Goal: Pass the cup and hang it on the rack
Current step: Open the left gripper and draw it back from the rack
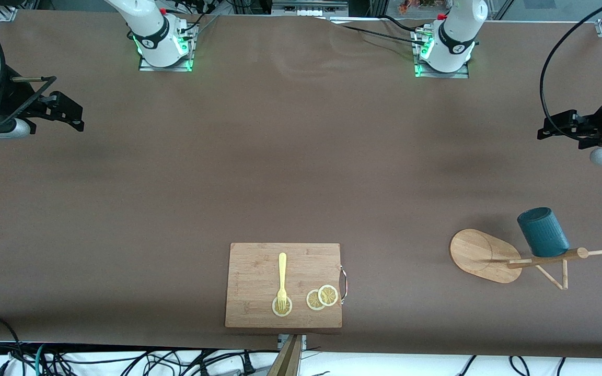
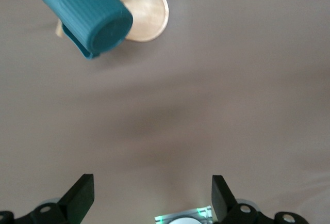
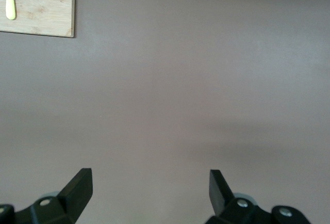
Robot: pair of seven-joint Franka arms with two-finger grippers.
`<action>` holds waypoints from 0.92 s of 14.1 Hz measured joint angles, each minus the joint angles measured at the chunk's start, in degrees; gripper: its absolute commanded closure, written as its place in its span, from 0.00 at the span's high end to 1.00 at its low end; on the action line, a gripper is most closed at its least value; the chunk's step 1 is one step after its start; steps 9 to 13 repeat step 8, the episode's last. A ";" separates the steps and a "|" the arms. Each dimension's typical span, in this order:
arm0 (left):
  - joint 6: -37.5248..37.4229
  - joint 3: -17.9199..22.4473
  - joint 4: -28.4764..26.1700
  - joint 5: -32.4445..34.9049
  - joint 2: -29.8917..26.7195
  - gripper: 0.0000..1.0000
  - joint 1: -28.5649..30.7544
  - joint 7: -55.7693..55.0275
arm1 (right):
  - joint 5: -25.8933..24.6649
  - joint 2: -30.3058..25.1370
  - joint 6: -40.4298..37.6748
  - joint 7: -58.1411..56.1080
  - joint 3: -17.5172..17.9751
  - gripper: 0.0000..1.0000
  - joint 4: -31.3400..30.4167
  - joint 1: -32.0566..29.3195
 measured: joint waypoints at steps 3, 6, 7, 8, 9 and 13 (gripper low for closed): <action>-0.11 0.78 1.84 0.72 -0.98 1.00 -3.09 -6.97 | 0.00 0.00 0.00 0.00 0.00 1.00 0.01 0.00; -0.68 1.00 1.86 0.73 -2.22 1.00 -4.21 -10.50 | 0.00 0.00 0.00 0.00 -0.02 1.00 0.01 -0.01; -0.90 1.12 1.86 0.73 -2.34 1.00 -4.41 -10.70 | 0.00 0.00 0.00 0.00 -0.03 1.00 0.02 -0.02; -0.96 1.20 1.85 0.73 -2.29 1.00 -4.55 -10.83 | 0.00 0.00 0.00 0.00 -0.04 1.00 0.02 -0.02; -0.96 1.20 1.85 0.73 -2.29 1.00 -4.55 -10.83 | 0.00 0.00 0.00 0.00 -0.04 1.00 0.02 -0.02; -0.96 1.20 1.85 0.73 -2.29 1.00 -4.55 -10.83 | 0.00 0.00 0.00 0.00 -0.04 1.00 0.02 -0.02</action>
